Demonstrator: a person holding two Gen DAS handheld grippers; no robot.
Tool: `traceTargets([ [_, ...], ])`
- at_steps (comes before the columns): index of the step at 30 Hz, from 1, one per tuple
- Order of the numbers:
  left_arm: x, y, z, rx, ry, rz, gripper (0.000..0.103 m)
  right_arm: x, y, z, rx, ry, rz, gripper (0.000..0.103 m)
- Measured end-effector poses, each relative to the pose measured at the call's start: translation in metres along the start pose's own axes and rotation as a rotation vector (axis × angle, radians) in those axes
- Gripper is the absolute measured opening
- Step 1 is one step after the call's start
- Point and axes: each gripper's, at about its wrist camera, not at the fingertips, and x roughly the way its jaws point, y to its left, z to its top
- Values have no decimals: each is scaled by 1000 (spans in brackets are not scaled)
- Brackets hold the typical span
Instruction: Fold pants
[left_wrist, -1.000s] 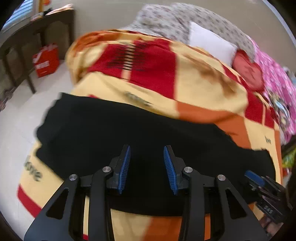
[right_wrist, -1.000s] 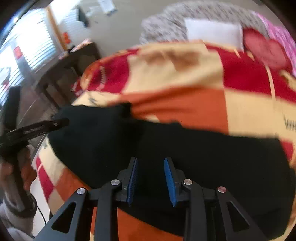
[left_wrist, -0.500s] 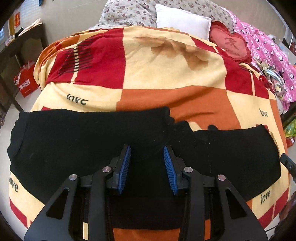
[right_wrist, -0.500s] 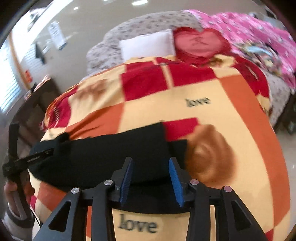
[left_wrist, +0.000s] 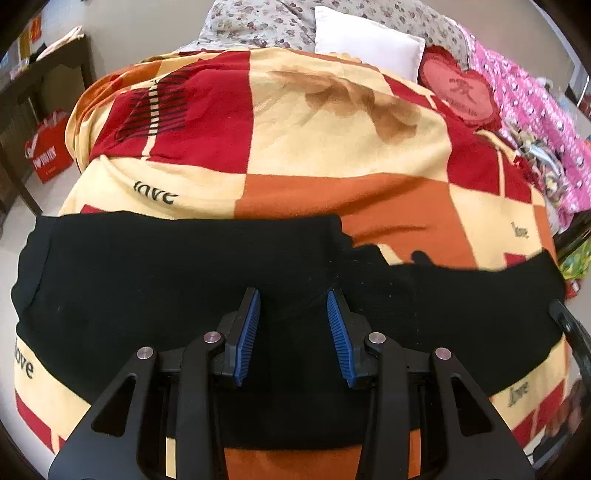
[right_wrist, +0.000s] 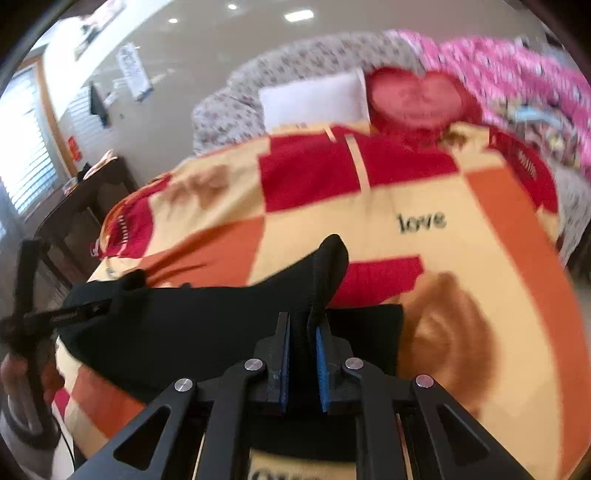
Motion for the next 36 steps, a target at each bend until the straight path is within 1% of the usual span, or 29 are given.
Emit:
traceTargets([
  [2, -4, 2, 0, -11, -10, -1, 37, -20, 3, -4, -34, 0, -42, 11],
  [4, -4, 1, -1, -12, -14, 4, 37, -21, 0, -10, -34, 31, -55, 11],
  [6, 4, -6, -4, 6, 6, 4, 37, -6, -5, -17, -33, 64, -93, 11],
  [7, 7, -10, -6, 20, 7, 14, 37, 6, -11, -22, -7, 76, -95, 11],
  [9, 8, -17, -11, 58, -9, 56, 37, 24, -21, -26, 30, 141, -124, 16],
  [10, 6, -21, -13, 82, -13, 66, 37, 22, -22, -26, 45, 134, -115, 18],
  [11, 5, -22, -13, 91, -12, 58, 37, 16, -24, -26, 52, 121, -121, 23],
  [13, 0, -23, -14, 91, -10, 26, 37, 5, -25, -21, 48, 108, -175, 24],
  [14, -2, -24, -13, 89, -13, 22, 37, -1, -26, -18, 48, 100, -206, 24],
  [15, -4, -26, -12, 91, -21, 22, 37, -6, -28, -15, 55, 88, -216, 24],
  [18, -6, -35, -10, 102, -39, 20, 37, -15, -24, -6, 83, 38, -126, 24],
  [19, -5, -38, -9, 108, -38, 16, 37, -12, -19, -4, 78, 39, -97, 24],
  [21, 0, -47, -10, 127, -27, 15, 37, -3, -10, -2, 51, 50, -70, 24],
  [25, 9, -57, -11, 140, -16, 25, 37, 23, -5, -3, 30, 96, -82, 24],
  [28, 14, -61, -11, 146, -23, 35, 37, 38, -18, -8, 50, 133, -130, 24],
  [29, 15, -62, -10, 148, -25, 39, 39, 39, -22, -8, 67, 129, -114, 24],
  [30, 17, -63, -10, 151, -26, 35, 44, 39, -26, -8, 83, 119, -101, 24],
  [33, 20, -66, -8, 152, -32, 27, 52, 46, -26, -6, 78, 106, -110, 24],
  [34, 20, -67, -7, 154, -34, 27, 53, 49, -25, -5, 74, 102, -115, 24],
  [36, 21, -69, -7, 162, -41, 31, 54, 51, -25, -3, 72, 100, -118, 24],
])
